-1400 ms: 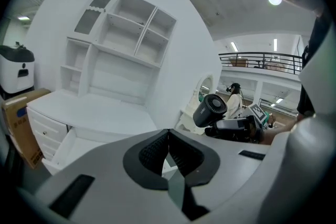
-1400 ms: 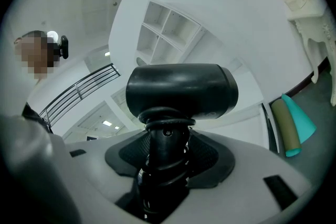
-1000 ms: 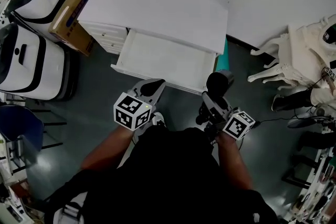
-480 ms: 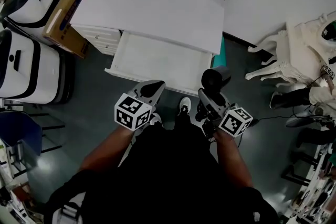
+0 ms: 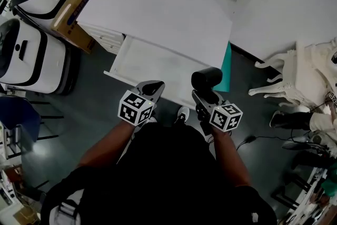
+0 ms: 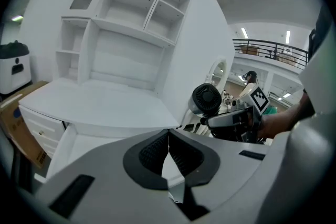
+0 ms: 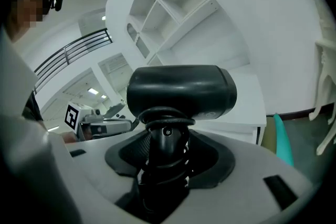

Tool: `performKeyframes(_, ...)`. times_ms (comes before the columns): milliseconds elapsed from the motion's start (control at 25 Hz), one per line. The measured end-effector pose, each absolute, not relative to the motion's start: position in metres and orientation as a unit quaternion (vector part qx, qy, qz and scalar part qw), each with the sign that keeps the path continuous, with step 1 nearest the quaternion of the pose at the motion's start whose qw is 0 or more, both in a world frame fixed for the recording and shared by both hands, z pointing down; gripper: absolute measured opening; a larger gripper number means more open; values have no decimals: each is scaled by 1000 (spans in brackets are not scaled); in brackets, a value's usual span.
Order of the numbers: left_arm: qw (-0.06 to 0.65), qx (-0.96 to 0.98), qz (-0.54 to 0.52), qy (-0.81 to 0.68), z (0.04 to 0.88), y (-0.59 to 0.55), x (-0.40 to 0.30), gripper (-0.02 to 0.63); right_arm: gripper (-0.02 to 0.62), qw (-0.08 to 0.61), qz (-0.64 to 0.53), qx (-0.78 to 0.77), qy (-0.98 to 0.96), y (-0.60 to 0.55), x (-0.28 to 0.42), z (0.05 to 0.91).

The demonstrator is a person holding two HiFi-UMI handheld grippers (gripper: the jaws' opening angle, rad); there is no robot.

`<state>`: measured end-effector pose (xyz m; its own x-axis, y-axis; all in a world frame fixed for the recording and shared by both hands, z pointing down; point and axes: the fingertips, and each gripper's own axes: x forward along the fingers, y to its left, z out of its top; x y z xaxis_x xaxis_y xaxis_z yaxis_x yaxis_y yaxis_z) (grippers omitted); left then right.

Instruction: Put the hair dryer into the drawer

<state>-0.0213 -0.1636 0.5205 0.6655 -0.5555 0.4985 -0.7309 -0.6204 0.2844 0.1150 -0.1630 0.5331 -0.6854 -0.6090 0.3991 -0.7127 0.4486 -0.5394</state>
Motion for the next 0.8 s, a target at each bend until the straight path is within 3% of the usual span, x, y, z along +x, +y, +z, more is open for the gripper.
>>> performKeyframes(320, 241, 836, 301, -392, 602, -194, -13, 9, 236, 174, 363, 321, -857, -196, 100, 612)
performKeyframes(800, 268, 827, 333, -365, 622, -202, -31, 9, 236, 323, 326, 280, -843, -217, 60, 696)
